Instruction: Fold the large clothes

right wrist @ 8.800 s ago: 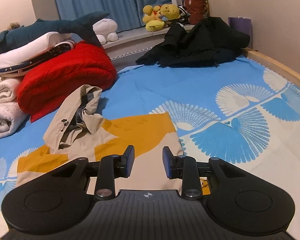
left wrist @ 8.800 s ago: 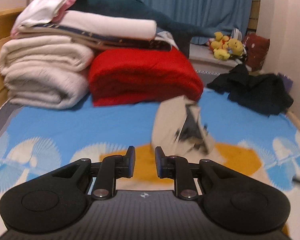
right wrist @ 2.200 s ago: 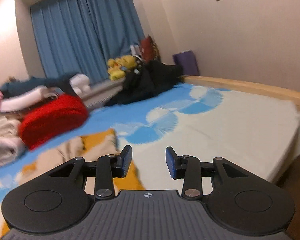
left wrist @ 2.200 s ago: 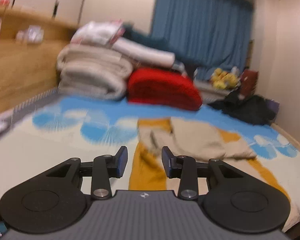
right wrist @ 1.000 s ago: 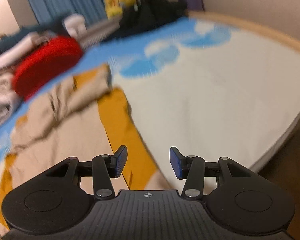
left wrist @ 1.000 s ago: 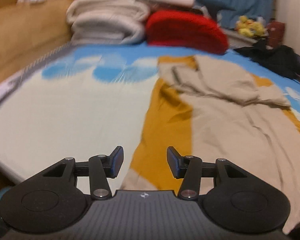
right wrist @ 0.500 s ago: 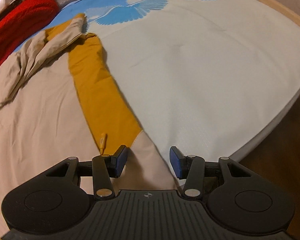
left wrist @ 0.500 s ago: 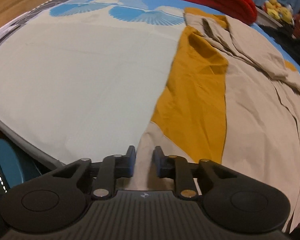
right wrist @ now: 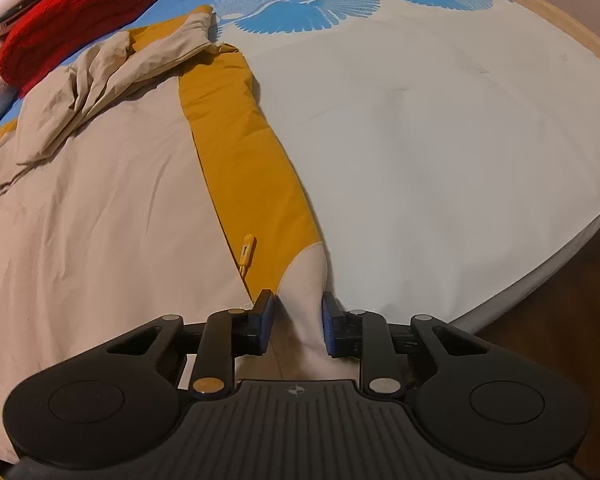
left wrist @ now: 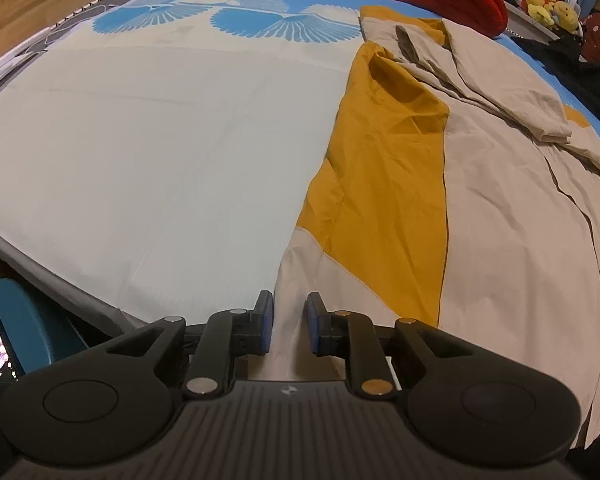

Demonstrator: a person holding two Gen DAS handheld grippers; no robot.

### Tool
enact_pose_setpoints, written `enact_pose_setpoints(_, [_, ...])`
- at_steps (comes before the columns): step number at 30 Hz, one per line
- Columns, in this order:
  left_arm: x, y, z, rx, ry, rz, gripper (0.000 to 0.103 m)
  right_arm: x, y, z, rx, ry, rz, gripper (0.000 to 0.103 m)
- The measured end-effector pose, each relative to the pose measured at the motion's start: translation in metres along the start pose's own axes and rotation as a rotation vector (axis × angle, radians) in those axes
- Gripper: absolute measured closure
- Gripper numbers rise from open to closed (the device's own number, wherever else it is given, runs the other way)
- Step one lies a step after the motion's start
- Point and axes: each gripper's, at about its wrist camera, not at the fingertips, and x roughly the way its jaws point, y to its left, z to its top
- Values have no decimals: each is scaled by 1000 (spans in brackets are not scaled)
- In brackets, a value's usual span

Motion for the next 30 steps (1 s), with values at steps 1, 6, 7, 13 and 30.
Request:
enact_pose_setpoints(1, [0, 0, 0, 3, 0, 0, 84, 0, 0, 0, -2, 0, -1, 79])
enact_pose_setpoints(6, [-3, -6, -3, 50, -12, -1, 95, 1, 1, 0, 1, 9, 26, 96])
enact_pose_setpoints(7, [-4, -7, -3, 49, -13, -5, 95, 0, 2, -1, -2, 9, 37, 97])
enact_pose_setpoints(13, [-1, -2, -4, 21, 26, -2, 86, -1, -2, -1, 45, 8, 23, 91])
enact_pose_setpoints(30, [-45, -17, 7, 114, -93, -69, 103, -22, 9, 1, -14, -71, 43, 101])
